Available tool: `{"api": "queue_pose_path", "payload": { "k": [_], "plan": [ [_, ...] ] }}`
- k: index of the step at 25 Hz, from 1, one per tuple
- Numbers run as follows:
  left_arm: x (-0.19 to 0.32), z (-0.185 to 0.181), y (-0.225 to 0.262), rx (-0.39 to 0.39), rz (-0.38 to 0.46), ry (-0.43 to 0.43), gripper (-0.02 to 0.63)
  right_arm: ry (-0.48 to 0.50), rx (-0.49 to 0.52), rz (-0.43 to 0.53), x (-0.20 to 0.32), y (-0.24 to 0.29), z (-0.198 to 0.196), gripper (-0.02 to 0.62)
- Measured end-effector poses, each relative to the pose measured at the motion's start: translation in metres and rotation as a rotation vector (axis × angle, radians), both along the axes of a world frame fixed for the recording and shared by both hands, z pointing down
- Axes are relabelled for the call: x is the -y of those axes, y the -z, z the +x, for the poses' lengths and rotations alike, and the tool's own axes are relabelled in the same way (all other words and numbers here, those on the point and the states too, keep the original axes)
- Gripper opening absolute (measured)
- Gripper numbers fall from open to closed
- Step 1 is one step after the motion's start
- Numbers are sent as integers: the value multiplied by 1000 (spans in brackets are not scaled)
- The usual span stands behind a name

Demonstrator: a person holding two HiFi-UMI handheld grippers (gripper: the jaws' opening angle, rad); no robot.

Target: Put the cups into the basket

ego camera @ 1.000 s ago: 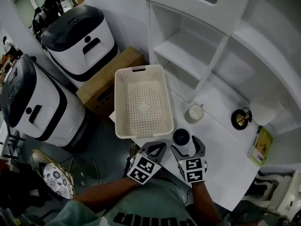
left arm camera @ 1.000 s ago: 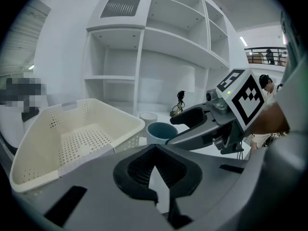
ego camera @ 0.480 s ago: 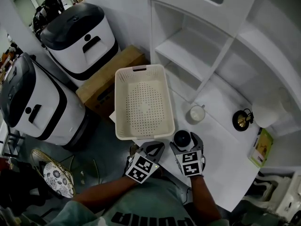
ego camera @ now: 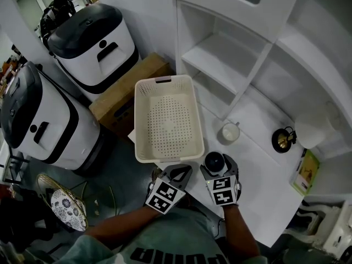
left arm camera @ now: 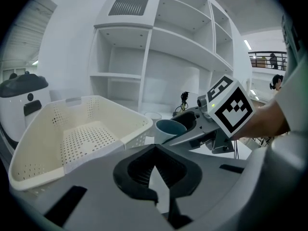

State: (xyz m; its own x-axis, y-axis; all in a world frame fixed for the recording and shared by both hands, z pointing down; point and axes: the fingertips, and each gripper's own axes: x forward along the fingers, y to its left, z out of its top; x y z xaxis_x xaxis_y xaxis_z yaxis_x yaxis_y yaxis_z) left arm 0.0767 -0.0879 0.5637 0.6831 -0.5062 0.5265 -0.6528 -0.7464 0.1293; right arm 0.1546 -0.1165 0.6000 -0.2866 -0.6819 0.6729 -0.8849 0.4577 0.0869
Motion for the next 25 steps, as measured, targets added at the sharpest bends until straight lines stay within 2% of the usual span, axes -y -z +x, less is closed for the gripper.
{"api": "queue_pose_path", "payload": {
  "k": [14,25],
  "plan": [
    [7,6,55,-82,37,28,3,-62,80,143,-10,107,17,382],
    [39,-22,90,-125,50,81,3,-8,145,207,16,169,-21,382]
  ]
}}
